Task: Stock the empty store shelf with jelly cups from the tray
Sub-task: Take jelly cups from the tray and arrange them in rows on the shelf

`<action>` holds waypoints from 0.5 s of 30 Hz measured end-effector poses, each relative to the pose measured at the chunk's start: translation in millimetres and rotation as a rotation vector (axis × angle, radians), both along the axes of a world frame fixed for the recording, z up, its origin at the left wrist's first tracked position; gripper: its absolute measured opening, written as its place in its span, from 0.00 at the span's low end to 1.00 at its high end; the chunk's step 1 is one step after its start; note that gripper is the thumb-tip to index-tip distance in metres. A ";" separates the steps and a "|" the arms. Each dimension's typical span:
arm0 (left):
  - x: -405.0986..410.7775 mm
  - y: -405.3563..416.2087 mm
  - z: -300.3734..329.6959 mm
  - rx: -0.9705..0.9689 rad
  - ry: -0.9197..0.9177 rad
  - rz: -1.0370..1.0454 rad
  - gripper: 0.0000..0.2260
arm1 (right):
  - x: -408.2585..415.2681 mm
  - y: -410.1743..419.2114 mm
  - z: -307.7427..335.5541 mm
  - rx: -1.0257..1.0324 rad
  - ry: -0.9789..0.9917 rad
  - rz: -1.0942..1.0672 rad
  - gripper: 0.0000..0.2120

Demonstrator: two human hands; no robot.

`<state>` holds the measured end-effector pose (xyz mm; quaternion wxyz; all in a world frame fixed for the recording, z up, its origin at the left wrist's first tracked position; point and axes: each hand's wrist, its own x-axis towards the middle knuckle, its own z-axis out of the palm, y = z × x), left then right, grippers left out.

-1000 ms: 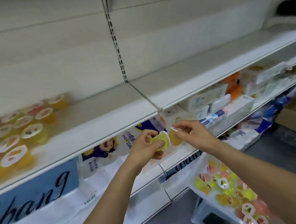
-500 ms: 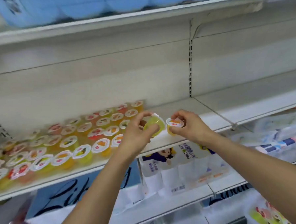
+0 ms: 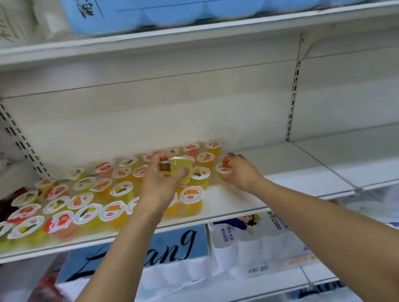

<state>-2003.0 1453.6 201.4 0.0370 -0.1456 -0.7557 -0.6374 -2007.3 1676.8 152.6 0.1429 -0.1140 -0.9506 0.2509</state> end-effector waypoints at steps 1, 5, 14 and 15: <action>-0.8 0.8 -0.1 0.005 -0.003 -0.001 0.13 | -4.6 0.4 -0.2 0.008 -0.002 -0.013 0.20; -3.6 6.1 0.3 0.011 -0.019 -0.002 0.14 | -15.8 4.1 -3.5 0.026 -0.010 -0.028 0.20; -3.9 19.5 9.2 -0.147 0.064 -0.011 0.23 | 25.4 -13.7 27.6 -0.165 0.248 0.068 0.23; -3.5 23.3 9.7 -0.129 0.065 -0.011 0.25 | 33.8 -23.3 36.2 -0.394 0.271 0.176 0.21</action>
